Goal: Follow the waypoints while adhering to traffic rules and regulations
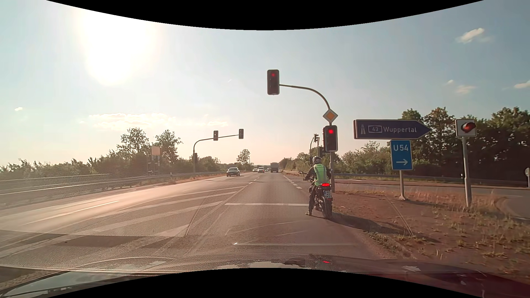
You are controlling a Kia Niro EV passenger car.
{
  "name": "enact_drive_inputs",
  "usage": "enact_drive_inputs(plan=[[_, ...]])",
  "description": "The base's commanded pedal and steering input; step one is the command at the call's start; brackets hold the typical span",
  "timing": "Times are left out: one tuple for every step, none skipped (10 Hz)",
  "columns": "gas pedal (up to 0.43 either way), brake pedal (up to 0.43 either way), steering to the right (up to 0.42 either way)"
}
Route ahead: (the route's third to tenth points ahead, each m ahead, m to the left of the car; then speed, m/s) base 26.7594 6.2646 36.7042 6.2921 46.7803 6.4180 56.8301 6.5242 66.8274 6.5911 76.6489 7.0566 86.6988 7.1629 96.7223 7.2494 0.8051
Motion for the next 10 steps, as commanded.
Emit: enact_drive_inputs(plan=[[0.000,0.000,0.017],[0.000,0.000,0.017],[0.000,0.000,0.017],[0.000,0.000,0.017],[0.000,0.000,0.016],[0.000,0.000,0.014],[0.000,0.000,0.011],[0.000,0.000,0.011],[0.000,0.000,0.011],[0.000,0.000,0.009]])
